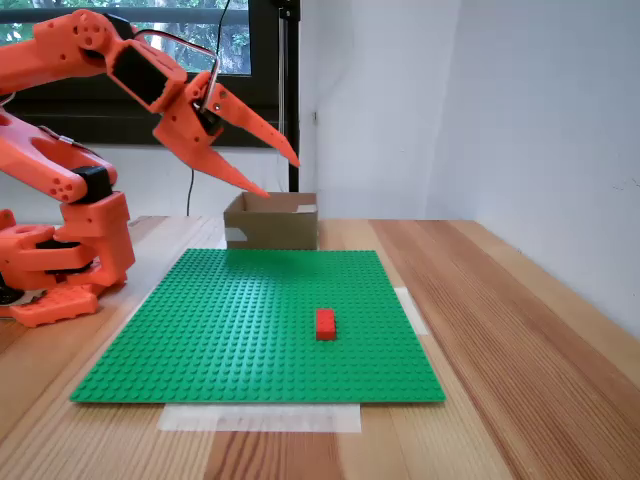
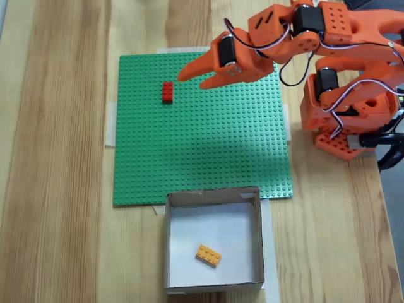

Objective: Pick the yellow lego block and put it in the box.

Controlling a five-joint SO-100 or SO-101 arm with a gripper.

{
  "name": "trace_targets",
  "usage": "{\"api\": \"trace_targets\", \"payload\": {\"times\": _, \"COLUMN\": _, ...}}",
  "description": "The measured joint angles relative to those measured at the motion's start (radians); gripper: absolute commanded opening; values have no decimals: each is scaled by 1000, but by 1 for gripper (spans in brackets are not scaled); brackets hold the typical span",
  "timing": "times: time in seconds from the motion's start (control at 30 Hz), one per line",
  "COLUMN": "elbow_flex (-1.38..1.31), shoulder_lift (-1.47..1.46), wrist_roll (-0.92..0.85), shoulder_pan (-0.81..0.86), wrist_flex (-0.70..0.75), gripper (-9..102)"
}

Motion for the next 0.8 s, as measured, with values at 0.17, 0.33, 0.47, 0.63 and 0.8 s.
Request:
{"api": "trace_targets", "payload": {"times": 0.17, "elbow_flex": 109, "shoulder_lift": 120, "wrist_roll": 21, "shoulder_pan": 17, "wrist_flex": -38, "gripper": 16}}
{"api": "trace_targets", "payload": {"times": 0.33, "elbow_flex": 221, "shoulder_lift": 242, "wrist_roll": 61, "shoulder_pan": 32, "wrist_flex": -41, "gripper": 14}}
{"api": "trace_targets", "payload": {"times": 0.47, "elbow_flex": 301, "shoulder_lift": 319, "wrist_roll": 66, "shoulder_pan": 43, "wrist_flex": -48, "gripper": 12}}
{"api": "trace_targets", "payload": {"times": 0.63, "elbow_flex": 380, "shoulder_lift": 408, "wrist_roll": 66, "shoulder_pan": 58, "wrist_flex": -48, "gripper": 9}}
{"api": "trace_targets", "payload": {"times": 0.8, "elbow_flex": 451, "shoulder_lift": 483, "wrist_roll": 63, "shoulder_pan": 75, "wrist_flex": -44, "gripper": 6}}
